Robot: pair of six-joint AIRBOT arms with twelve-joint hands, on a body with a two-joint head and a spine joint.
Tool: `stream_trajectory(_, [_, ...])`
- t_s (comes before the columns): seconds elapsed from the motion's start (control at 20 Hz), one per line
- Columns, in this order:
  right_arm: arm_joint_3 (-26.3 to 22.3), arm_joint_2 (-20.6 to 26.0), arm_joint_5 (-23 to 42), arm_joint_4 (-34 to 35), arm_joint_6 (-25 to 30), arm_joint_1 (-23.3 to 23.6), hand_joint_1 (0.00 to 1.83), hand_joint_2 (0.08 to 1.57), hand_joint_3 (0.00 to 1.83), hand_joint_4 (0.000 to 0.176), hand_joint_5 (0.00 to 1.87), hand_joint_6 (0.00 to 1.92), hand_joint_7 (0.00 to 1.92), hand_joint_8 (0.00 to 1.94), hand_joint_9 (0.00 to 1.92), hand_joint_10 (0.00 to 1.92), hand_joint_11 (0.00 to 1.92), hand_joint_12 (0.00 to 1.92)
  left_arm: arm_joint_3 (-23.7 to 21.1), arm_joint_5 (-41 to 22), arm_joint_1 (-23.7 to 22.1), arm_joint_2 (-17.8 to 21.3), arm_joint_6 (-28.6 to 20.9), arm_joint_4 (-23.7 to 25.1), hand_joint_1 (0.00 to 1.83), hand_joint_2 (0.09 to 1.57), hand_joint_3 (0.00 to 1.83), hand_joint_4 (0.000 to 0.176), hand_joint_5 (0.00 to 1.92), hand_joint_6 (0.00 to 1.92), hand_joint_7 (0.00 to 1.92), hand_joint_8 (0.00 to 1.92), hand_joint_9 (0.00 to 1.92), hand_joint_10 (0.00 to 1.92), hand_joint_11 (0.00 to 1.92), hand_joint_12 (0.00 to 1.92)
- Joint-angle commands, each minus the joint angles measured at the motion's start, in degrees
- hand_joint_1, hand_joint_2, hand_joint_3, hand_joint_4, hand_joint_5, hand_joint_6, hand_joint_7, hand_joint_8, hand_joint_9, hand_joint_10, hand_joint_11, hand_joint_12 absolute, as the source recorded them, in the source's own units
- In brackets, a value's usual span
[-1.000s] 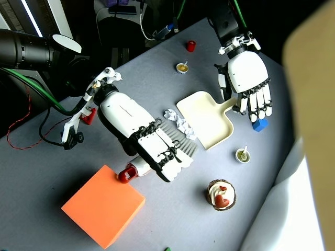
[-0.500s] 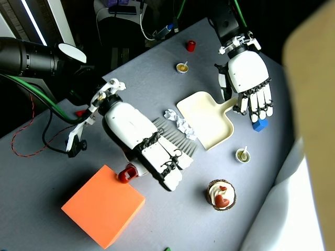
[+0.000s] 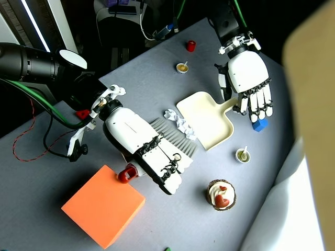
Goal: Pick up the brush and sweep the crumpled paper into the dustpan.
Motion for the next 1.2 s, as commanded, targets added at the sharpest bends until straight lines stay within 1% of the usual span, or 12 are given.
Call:
stream_trajectory(0.0, [-0.2, 0.3, -4.8, -6.1, -0.1, 0.0, 1.17, 1.05, 0.0, 0.0, 0.4, 0.01, 0.41, 0.01, 0.39, 0.01, 0.35, 0.07, 0.3, -4.5, -0.7, 0.6, 0.2, 1.1, 1.09, 1.17, 0.0, 0.0, 0.88, 1.13, 0.37, 0.0, 0.25, 0.0, 0.19, 0.0])
stream_trajectory(0.3, [-0.6, 0.1, -5.6, -7.2, 0.1, -0.1, 1.21, 1.05, 0.0, 0.0, 0.71, 0.01, 0.82, 0.02, 0.8, 0.03, 0.57, 0.15, 0.3, -4.4, -0.7, 0.6, 0.2, 1.1, 1.08, 1.17, 0.0, 0.0, 0.89, 1.12, 0.37, 0.0, 0.25, 0.0, 0.21, 0.01])
stream_trajectory(0.35, [-0.6, 0.1, -5.8, -7.2, 0.1, 0.0, 1.33, 1.06, 0.0, 0.0, 0.8, 0.02, 1.04, 0.65, 0.93, 0.02, 0.56, 0.2, 0.3, -4.4, -0.7, 0.6, 0.2, 1.1, 1.07, 1.17, 0.0, 0.0, 0.88, 1.14, 0.36, 0.0, 0.24, 0.0, 0.21, 0.01])
stream_trajectory(0.4, [-0.6, 0.1, -6.0, -7.2, 0.1, 0.1, 1.29, 1.08, 0.0, 0.0, 0.92, 0.68, 1.15, 0.78, 1.05, 0.04, 0.62, 0.33, 0.3, -4.5, -0.7, 0.6, 0.2, 1.1, 1.08, 1.16, 0.0, 0.0, 0.89, 1.11, 0.38, 0.01, 0.26, 0.01, 0.23, 0.02])
stream_trajectory(0.5, [-0.8, 0.2, -6.2, -7.4, 0.1, 0.1, 1.27, 1.08, 0.0, 0.0, 1.16, 0.45, 1.01, 1.14, 1.14, 0.09, 0.51, 1.06, 0.3, -4.5, -0.7, 0.6, 0.2, 1.1, 1.09, 1.17, 0.0, 0.0, 0.87, 1.15, 0.37, 0.0, 0.25, 0.0, 0.2, 0.01])
stream_trajectory(0.55, [-0.8, 0.2, -6.2, -7.4, 0.1, 0.1, 1.28, 1.08, 0.0, 0.0, 1.28, 0.22, 0.98, 1.21, 0.94, 0.72, 0.47, 1.36, 0.3, -4.5, -0.8, 0.6, 0.2, 1.1, 1.07, 1.18, 0.0, 0.0, 0.85, 1.17, 0.35, 0.0, 0.24, 0.0, 0.2, 0.0])
stream_trajectory(0.6, [-0.8, 0.3, -6.3, -7.5, 0.1, 0.1, 1.21, 1.04, 0.0, 0.0, 1.2, 0.56, 0.91, 1.1, 0.77, 1.16, 0.39, 1.51, 0.2, -4.6, -0.8, 0.6, 0.2, 1.2, 1.07, 1.19, 0.0, 0.0, 0.85, 1.18, 0.35, 0.01, 0.25, 0.0, 0.2, 0.01])
stream_trajectory(0.7, [-0.8, 0.3, -6.3, -7.5, 0.1, 0.1, 1.19, 0.99, 0.0, 0.0, 0.94, 1.8, 0.78, 1.88, 0.68, 1.87, 0.25, 1.32, 0.2, -4.6, -0.8, 0.5, 0.2, 1.2, 1.09, 1.17, 0.0, 0.0, 0.88, 1.13, 0.36, 0.0, 0.22, 0.0, 0.21, 0.01])
stream_trajectory(0.8, [-1.0, 0.6, -6.4, -7.5, 0.1, 0.3, 1.34, 1.02, 0.0, 0.043, 1.0, 1.92, 0.84, 1.94, 0.79, 1.92, 0.64, 1.84, 0.2, -4.5, -0.8, 0.5, 0.2, 1.2, 1.07, 1.17, 0.0, 0.0, 0.88, 1.14, 0.37, 0.0, 0.25, 0.0, 0.23, 0.02])
stream_trajectory(0.85, [-1.2, 1.0, -6.6, -7.5, 0.1, 0.7, 1.39, 1.05, 0.0, 0.146, 0.98, 1.92, 0.98, 1.94, 0.99, 1.92, 0.92, 1.9, 0.2, -4.5, -0.8, 0.5, 0.2, 1.2, 1.07, 1.18, 0.0, 0.0, 0.87, 1.15, 0.38, 0.01, 0.26, 0.01, 0.23, 0.02])
stream_trajectory(0.9, [-1.4, 1.3, -6.6, -7.5, 0.1, 1.0, 1.4, 1.05, 0.0, 0.17, 1.02, 1.92, 1.09, 1.94, 1.12, 1.92, 1.05, 1.92, 0.1, -4.5, -0.8, 0.5, 0.2, 1.2, 1.07, 1.18, 0.0, 0.0, 0.86, 1.17, 0.38, 0.0, 0.26, 0.0, 0.23, 0.02])
stream_trajectory(1.15, [-3.0, 3.5, -6.5, -6.9, -0.9, 3.6, 1.44, 1.15, 0.01, 0.176, 1.08, 1.92, 1.19, 1.94, 1.26, 1.92, 1.12, 1.92, 0.1, -4.7, -0.9, 0.5, 0.2, 1.1, 1.07, 1.17, 0.0, 0.0, 0.88, 1.14, 0.38, 0.01, 0.26, 0.0, 0.23, 0.02])
